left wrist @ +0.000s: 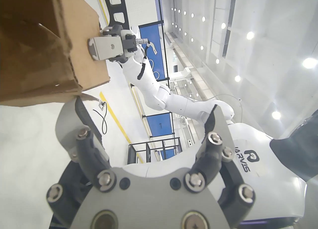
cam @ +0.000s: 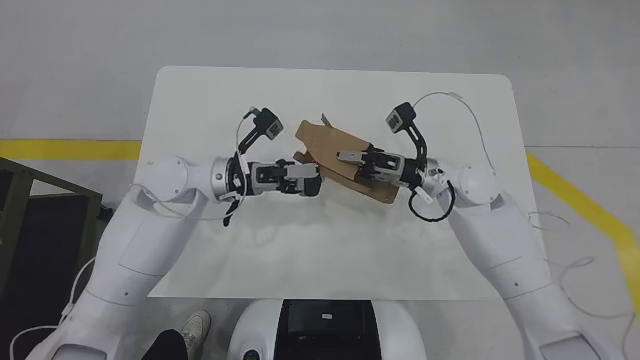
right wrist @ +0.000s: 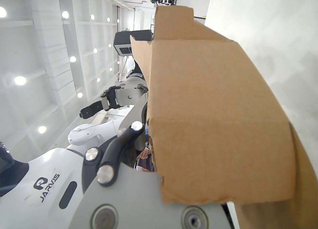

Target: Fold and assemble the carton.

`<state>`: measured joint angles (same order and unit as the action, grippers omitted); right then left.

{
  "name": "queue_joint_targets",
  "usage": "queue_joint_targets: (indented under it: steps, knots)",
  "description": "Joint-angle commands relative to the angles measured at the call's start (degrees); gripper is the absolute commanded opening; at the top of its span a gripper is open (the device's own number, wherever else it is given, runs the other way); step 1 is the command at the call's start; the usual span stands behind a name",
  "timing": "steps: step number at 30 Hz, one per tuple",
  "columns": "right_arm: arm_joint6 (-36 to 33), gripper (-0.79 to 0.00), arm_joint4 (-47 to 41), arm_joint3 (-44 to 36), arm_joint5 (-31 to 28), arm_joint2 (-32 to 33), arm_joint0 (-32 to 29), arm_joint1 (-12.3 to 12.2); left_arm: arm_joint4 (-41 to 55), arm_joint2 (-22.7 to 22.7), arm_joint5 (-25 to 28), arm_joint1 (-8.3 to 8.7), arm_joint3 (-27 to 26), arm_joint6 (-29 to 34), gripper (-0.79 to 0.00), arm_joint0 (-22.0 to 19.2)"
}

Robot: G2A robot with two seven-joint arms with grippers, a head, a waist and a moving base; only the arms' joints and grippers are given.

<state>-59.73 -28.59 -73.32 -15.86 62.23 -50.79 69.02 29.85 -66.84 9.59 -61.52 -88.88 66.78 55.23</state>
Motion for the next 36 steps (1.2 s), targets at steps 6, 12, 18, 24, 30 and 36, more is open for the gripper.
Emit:
queue_joint_targets:
  steps: [6, 12, 18, 24, 30, 36]
  knots:
    - [-5.1, -0.785, -0.8, 1.3, -0.1, 1.6, 0.7, -0.5, -0.3, -3.4, 1.2, 0.56, 1.4, -1.6, 0.000, 0.8]
    - [-9.5, -0.785, -1.9, 1.2, -0.1, 3.0, 0.9, -1.0, -2.2, -5.5, 2.4, 0.94, 2.3, -4.0, 0.000, 1.7]
    - [-11.6, -0.785, -2.3, 0.7, 0.5, 3.9, 0.9, -1.4, -5.0, -5.3, 7.9, 0.90, 3.9, -5.8, 0.000, 2.1]
    - [-11.7, -0.785, -3.0, -0.1, 2.0, 4.7, 0.6, -1.7, -6.0, -4.8, 12.2, 0.72, 5.4, -6.6, 0.000, 2.2]
    - [-11.7, -0.785, -3.2, 0.0, 2.0, 4.8, 0.6, -1.7, -6.0, -4.8, 12.2, 0.72, 5.4, -6.6, 0.000, 2.2]
    - [-11.7, -0.785, -3.2, 0.0, 2.0, 4.8, 0.6, -1.7, -6.0, -4.8, 12.2, 0.72, 5.4, -6.6, 0.000, 2.2]
